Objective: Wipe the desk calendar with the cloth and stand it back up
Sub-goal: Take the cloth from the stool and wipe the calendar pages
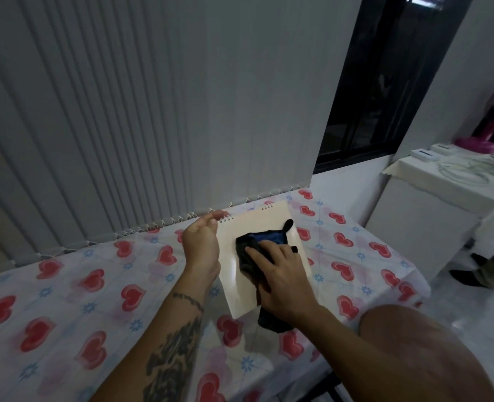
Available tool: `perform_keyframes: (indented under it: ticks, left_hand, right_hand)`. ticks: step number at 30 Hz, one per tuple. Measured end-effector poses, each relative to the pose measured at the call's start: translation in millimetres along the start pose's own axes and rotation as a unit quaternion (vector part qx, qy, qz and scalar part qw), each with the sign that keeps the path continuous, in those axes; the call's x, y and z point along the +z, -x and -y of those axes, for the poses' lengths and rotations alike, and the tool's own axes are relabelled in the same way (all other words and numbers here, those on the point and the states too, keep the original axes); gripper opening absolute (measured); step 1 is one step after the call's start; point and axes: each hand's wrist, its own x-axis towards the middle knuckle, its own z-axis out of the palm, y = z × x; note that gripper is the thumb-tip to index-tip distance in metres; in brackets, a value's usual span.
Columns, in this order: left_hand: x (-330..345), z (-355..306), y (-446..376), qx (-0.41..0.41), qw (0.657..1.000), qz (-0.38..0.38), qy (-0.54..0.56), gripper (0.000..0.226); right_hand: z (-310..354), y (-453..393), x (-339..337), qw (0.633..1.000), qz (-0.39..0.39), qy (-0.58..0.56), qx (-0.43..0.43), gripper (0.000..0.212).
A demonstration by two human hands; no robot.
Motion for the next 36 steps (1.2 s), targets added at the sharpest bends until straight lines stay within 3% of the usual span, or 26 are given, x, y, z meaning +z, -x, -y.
perform_keyframes:
  ticks: [8,16,21,29,36]
  left_hand:
    - [-10.5,33.6,-6.0,0.106,0.989,-0.051,-0.087,0.033]
    - [-9.8,76.5,-24.0,0.084,0.983,-0.084,-0.142,0.030]
    - [-4.4,84.2,-41.1,0.098,0.978,-0.095,-0.159,0.026]
    - [-11.3,97.4,-62.3,0.027,0.982,-0.145,-0.116,0.030]
    - [-39.2,121.9,-83.3,-0.040,0.971,-0.160,-0.172,0.026]
  right_hand:
    - [-48.6,11.4,9.8,0.993,0.093,0.049,0.058,0.063]
    - [-95.7,13.4,51.8,0.970,0.209,0.094,0.086,0.062]
    - [-107.0,6.4,74.4,0.962,0.229,0.101,0.108,0.062]
    - [-109.3,-4.5,88.9,0.954,0.257,0.100,0.121,0.061]
    - [-105.9,-6.3,102.4,0.949,0.268,0.086,0.140,0.063]
